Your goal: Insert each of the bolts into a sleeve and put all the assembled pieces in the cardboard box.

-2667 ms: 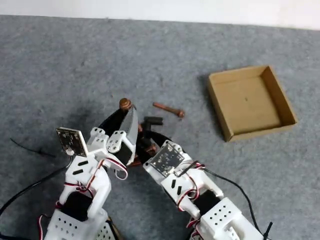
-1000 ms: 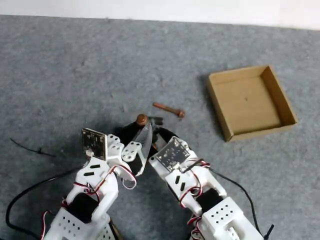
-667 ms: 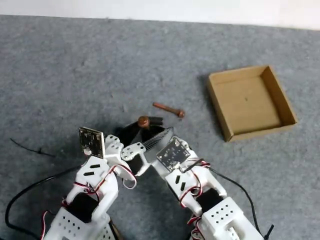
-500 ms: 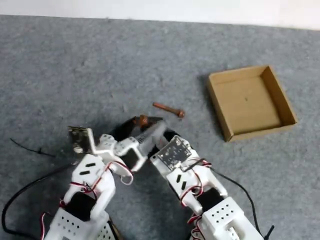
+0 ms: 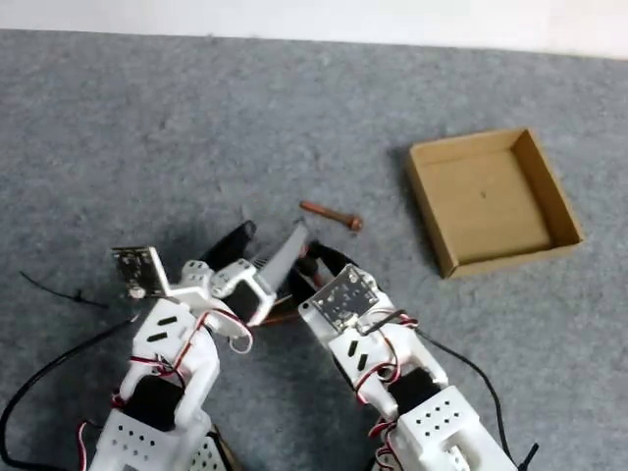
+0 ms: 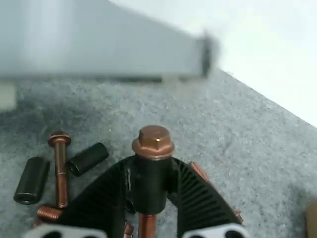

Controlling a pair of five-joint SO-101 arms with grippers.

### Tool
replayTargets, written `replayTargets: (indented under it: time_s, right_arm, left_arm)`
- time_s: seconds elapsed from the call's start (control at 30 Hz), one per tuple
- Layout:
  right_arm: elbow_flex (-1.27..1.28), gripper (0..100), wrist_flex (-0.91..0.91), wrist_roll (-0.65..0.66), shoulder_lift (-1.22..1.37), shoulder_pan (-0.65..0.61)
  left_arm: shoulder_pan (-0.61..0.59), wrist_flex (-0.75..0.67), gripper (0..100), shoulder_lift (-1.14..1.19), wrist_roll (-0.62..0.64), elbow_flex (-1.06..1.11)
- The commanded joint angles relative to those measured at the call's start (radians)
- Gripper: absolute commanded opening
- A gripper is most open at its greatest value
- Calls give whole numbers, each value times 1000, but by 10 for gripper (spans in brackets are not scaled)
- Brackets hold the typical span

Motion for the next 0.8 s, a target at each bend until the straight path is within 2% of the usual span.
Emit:
replayTargets:
  time_s: [0.0,0.1,0.27,0.37,0.43,0.53,0.63,0.77]
  right_arm:
    - [-33,5,-30,2,-16,15]
    - [-33,5,-30,2,-16,45]
    - [-35,5,-30,2,-16,102]
    - [-35,5,-24,0,-16,185]
    - [-51,5,-24,-48,-16,262]
    - [-185,5,28,-172,4,390]
    - [-403,5,160,-181,102,476]
    - [-710,5,249,-187,397,545]
  left_arm:
    - [-65,-23,291,-10,57,-22]
    - [-93,-23,277,-10,55,-22]
    - [-139,-23,143,-10,54,-22]
    - [-143,-49,69,-8,21,-13]
    - [-142,-89,34,-8,-15,13]
    - [-142,-126,7,-4,-25,24]
    - [-140,-123,7,-4,-23,24]
    - [-139,-123,7,-2,-23,24]
